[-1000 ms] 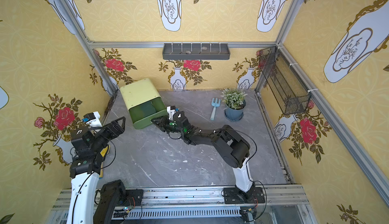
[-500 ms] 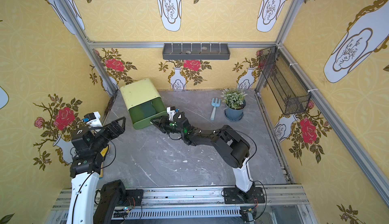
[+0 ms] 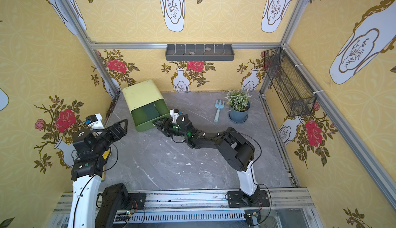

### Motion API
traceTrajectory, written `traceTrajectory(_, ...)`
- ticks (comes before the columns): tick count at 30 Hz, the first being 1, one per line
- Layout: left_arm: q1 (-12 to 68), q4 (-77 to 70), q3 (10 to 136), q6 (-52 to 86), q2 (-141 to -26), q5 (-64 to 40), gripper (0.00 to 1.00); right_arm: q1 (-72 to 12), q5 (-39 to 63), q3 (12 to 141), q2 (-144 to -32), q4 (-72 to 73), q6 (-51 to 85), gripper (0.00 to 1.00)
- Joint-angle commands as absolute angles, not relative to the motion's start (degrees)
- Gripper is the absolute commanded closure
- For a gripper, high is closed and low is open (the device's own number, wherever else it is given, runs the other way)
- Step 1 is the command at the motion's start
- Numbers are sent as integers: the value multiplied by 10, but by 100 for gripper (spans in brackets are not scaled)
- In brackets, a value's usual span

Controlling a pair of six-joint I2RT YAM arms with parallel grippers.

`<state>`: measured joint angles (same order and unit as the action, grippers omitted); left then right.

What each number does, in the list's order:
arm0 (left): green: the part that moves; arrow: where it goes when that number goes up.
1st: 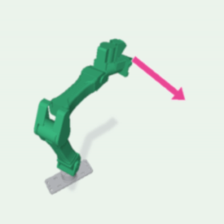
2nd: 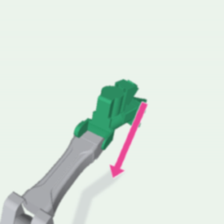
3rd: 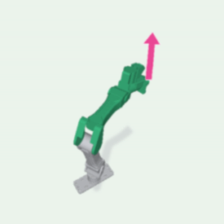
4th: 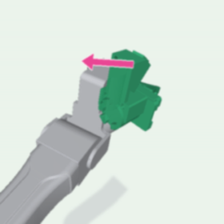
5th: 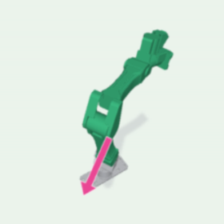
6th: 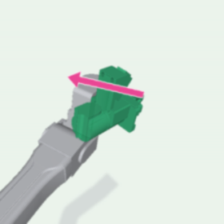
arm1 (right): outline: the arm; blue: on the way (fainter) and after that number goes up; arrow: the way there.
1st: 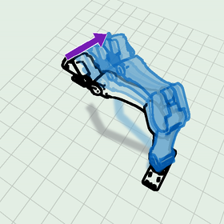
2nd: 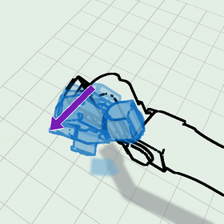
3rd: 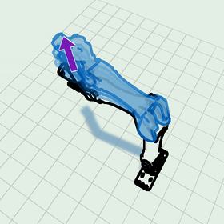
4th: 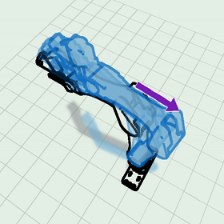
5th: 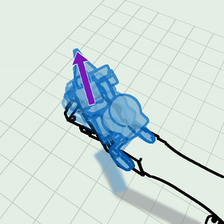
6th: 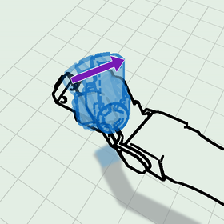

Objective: Take the sponge out of the drawer
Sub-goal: Open the drawer in the storage box.

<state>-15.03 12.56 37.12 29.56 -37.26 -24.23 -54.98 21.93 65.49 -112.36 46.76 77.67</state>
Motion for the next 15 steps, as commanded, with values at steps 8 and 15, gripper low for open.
traceTrajectory(8,-151,109,368,290,-373,-248,5,-552,197,638,-1076,446,725,23)
traceTrajectory(15,-151,109,368,291,-373,-247,4,-554,148,615,-1015,339,646,20)
